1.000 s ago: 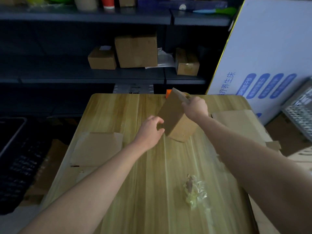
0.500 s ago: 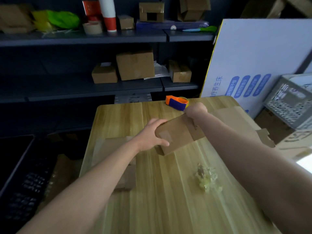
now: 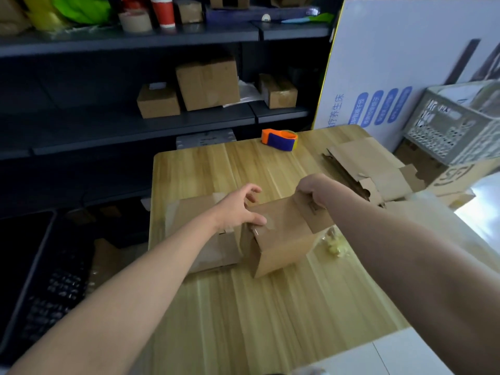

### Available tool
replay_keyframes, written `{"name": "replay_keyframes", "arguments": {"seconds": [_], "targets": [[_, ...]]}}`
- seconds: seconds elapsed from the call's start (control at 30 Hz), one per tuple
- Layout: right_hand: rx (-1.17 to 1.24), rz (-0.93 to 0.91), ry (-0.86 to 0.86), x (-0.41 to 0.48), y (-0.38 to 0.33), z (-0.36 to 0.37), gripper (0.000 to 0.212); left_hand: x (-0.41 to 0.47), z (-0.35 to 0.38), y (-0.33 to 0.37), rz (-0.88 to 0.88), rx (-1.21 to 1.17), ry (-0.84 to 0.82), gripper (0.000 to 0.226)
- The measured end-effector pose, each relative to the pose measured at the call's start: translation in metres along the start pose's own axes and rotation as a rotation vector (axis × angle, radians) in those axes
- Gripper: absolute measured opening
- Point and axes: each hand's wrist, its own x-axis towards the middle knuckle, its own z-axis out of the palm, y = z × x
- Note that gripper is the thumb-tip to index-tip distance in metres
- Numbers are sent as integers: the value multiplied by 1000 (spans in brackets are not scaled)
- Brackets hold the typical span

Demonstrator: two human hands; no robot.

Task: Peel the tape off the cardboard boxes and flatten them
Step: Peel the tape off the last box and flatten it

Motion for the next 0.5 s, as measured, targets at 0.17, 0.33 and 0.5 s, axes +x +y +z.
{"name": "replay_keyframes", "arguments": {"seconds": [0.17, 0.33, 0.5], "targets": [[-211, 126, -33, -17, 26, 17, 10, -11, 27, -2, -59, 55, -183, 61], [-310, 120, -50, -18, 54, 14, 13, -22, 51, -2, -157, 65, -405, 99], [-63, 70, -28, -27, 66, 12, 56, -31, 70, 2, -194, 14, -367, 97]]}}
